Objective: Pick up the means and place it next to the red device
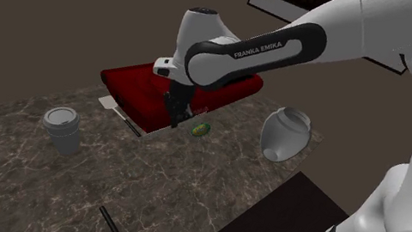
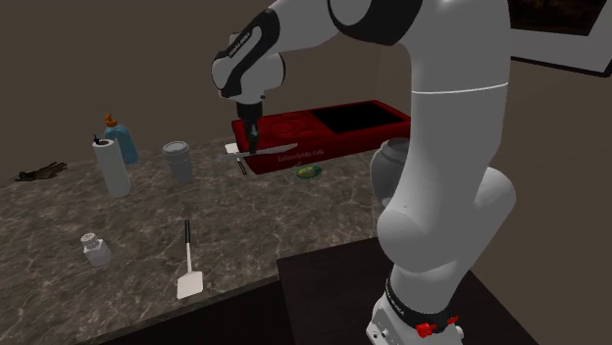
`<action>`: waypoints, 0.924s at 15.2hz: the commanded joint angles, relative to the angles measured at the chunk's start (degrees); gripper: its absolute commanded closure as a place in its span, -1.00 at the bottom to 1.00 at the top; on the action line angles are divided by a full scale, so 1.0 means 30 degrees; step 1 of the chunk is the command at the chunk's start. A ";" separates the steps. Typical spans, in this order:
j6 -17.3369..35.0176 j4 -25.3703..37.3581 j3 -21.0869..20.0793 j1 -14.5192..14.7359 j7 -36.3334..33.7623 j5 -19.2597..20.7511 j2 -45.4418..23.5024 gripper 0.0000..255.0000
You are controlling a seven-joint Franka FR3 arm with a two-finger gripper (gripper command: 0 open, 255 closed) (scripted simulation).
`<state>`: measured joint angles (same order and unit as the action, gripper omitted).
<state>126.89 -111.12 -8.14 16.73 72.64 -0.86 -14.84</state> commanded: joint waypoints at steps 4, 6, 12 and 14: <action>0.0616 -0.2422 0.0683 -0.1387 0.2341 -0.0510 0.1727 1.00; 0.0756 -0.3139 0.1008 -0.1897 0.3261 -0.0660 0.2266 1.00; 0.0989 -0.4759 0.2143 -0.3397 0.6078 -0.0951 0.3520 1.00; 0.1013 -0.5124 0.2568 -0.3889 0.7028 -0.1001 0.3812 1.00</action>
<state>129.79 -125.79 -1.04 5.78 92.25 -3.79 -3.90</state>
